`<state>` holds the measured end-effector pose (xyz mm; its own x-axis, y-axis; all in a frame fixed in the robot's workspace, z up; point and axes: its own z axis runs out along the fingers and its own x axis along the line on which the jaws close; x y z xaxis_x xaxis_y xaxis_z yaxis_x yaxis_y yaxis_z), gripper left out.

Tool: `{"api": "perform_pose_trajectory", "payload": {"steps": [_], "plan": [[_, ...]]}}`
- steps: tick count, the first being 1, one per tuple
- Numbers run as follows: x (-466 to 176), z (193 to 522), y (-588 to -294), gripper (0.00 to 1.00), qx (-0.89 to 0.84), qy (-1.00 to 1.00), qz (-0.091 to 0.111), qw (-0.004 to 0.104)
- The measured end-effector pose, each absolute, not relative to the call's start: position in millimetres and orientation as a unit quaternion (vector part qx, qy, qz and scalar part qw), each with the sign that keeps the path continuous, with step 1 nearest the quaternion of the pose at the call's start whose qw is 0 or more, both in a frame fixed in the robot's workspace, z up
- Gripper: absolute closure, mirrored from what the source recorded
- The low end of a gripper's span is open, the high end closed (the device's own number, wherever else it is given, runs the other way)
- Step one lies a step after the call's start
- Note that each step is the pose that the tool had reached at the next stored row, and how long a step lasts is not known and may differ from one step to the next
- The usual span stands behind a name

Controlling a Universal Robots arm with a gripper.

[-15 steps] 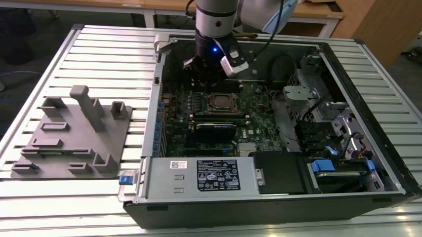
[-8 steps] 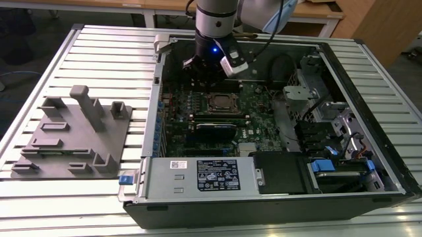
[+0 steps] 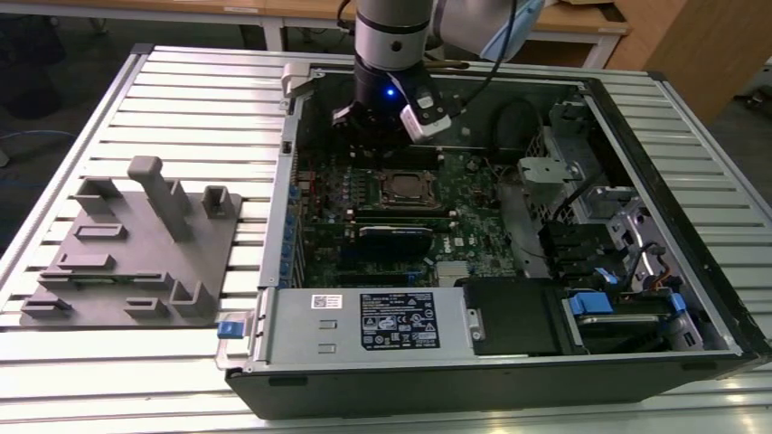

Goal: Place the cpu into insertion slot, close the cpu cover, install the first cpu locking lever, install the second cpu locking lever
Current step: 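Install the first cpu locking lever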

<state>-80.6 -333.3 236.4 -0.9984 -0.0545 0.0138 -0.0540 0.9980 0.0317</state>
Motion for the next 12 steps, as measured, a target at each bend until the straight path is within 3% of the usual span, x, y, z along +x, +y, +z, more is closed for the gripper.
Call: {"api": "perform_pose_trajectory", "payload": {"steps": [12], "plan": [[-82.6,242.4,-333.4,0.9,0.027,-0.999,-0.026,0.007]]}}
